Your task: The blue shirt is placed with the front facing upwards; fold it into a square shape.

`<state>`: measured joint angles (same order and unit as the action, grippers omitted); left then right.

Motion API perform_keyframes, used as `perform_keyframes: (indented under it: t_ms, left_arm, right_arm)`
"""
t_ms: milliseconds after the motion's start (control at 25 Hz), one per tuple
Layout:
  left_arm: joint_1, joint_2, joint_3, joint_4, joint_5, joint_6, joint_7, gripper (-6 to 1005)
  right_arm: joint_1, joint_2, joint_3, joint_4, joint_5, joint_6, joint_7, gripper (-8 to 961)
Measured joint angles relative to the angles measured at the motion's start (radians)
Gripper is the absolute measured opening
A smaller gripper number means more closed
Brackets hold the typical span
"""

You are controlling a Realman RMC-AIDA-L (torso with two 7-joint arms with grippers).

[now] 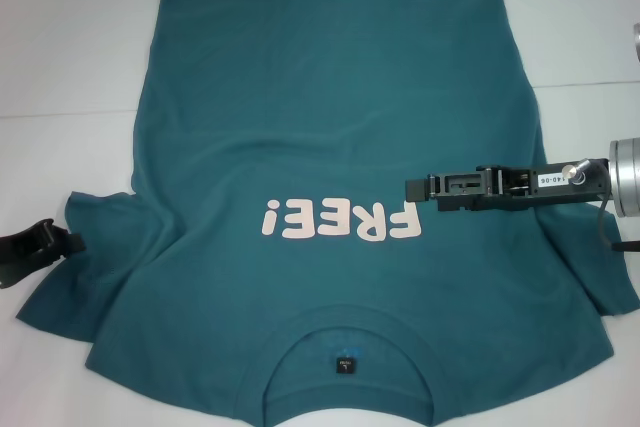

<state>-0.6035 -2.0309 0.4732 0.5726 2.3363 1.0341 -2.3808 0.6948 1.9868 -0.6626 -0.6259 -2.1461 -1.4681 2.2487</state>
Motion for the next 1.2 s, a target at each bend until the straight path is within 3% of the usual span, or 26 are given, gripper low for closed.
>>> perform_keyframes:
  t_ms: [240,440,600,880,1200]
  left_arm:
    - [-0.001,0.006,-0.009,0.001,-0.003,0.037,-0.008,29]
    - [-0.005,0.022,-0.076,0.001,-0.011,0.115,-0.011,-1]
    - [-0.006,0.032,-0.137,0.001,-0.017,0.169,-0.003,3]
    - [-0.016,0.038,-0.144,0.001,-0.032,0.226,-0.002,9]
    - [-0.028,0.073,-0.151,0.038,-0.027,0.279,-0.034,16]
  right_arm:
    - [-0.003,0.0,0.001,0.0,0.0,0.0,0.0,933]
    - [-0.006,0.0,0.002,0.0,0.0,0.0,-0.001,933]
    - [-0.007,0.0,0.002,0.0,0.0,0.0,-0.002,932]
    - [-0.009,0.0,0.002,0.0,0.0,0.0,-0.004,932]
    - [-0.01,0.0,0.002,0.001,0.0,-0.005,-0.005,931]
